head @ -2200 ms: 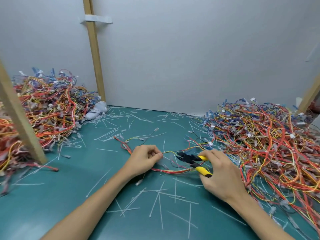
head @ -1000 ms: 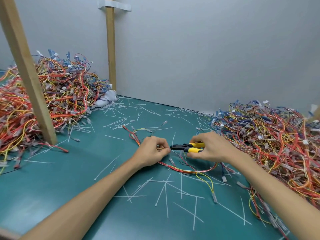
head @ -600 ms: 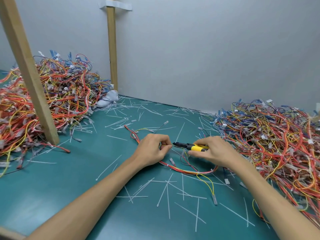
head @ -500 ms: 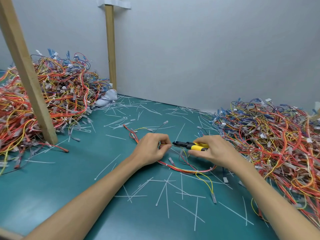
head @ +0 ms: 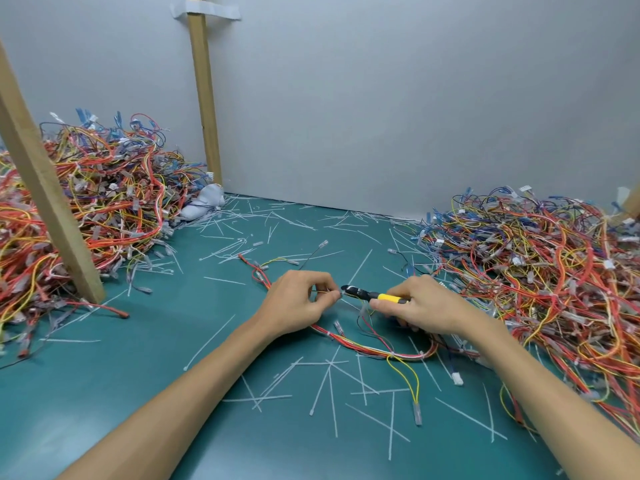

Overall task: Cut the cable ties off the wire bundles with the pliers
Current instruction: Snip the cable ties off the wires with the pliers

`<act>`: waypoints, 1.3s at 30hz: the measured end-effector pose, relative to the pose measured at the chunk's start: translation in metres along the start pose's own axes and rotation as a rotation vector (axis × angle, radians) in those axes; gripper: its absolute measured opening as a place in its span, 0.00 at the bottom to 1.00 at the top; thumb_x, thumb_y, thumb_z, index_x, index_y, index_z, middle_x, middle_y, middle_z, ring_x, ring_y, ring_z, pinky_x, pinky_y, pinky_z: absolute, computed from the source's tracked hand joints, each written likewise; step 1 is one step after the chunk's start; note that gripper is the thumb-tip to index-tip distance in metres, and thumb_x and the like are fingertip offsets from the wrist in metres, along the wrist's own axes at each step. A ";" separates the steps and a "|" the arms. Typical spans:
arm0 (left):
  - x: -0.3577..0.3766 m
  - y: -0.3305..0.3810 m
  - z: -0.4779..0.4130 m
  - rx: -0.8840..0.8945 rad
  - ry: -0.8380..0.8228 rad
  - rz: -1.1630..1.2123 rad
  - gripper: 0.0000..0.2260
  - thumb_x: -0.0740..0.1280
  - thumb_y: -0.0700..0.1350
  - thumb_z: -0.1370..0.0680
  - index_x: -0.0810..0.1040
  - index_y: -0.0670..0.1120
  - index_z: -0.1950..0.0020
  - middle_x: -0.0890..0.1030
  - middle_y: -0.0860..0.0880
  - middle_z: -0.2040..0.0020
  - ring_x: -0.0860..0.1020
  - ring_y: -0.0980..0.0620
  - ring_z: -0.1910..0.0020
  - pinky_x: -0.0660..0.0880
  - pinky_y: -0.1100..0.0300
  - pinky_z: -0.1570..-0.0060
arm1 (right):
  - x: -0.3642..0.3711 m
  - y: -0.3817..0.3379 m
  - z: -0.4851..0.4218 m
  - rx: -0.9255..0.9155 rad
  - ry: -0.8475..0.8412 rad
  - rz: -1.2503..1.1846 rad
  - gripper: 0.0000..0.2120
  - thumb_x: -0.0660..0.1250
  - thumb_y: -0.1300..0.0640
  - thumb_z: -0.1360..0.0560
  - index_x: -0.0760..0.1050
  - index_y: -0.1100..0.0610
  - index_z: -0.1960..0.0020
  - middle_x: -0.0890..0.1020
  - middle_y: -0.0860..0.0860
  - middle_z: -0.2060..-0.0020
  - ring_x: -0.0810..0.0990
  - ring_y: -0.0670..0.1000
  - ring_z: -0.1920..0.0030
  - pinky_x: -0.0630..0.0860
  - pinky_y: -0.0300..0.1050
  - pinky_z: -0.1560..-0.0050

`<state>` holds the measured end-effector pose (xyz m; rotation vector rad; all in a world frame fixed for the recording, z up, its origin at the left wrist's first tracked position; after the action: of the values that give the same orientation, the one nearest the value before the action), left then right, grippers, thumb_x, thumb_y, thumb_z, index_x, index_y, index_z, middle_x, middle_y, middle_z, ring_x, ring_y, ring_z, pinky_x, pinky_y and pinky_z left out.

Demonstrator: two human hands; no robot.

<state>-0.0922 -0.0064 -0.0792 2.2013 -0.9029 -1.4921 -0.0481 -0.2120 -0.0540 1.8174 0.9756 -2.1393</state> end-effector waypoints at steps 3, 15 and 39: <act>0.004 -0.002 -0.002 -0.086 -0.057 0.181 0.07 0.68 0.51 0.23 0.82 0.55 0.61 0.75 0.56 0.71 0.68 0.59 0.71 0.62 0.61 0.68 | 0.001 0.002 0.001 -0.012 0.041 0.019 0.27 0.62 0.32 0.26 0.78 0.56 0.65 0.80 0.55 0.71 0.77 0.55 0.68 0.75 0.52 0.62; 0.008 -0.006 0.000 -0.149 -0.124 0.338 0.03 0.75 0.46 0.28 0.86 0.49 0.62 0.78 0.54 0.72 0.69 0.57 0.70 0.63 0.61 0.67 | 0.013 0.002 0.022 -0.055 0.352 0.180 0.34 0.49 0.22 0.34 0.77 0.49 0.60 0.78 0.47 0.72 0.75 0.48 0.67 0.67 0.45 0.68; 0.008 0.002 0.003 0.017 -0.089 0.267 0.03 0.75 0.41 0.28 0.86 0.49 0.58 0.77 0.55 0.67 0.64 0.58 0.75 0.61 0.66 0.71 | 0.021 -0.004 0.034 -0.272 0.624 0.308 0.16 0.71 0.38 0.31 0.80 0.51 0.54 0.80 0.45 0.64 0.77 0.52 0.61 0.70 0.44 0.65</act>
<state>-0.0934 -0.0126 -0.0847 1.9463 -1.1899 -1.4666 -0.0833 -0.2224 -0.0704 2.3433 0.9503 -1.2111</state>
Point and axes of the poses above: each hand's wrist, its own z-axis away from the middle knuckle, its own x-axis out of the palm, y = z × x, the point moved 5 cm from there along -z, towards the middle knuckle
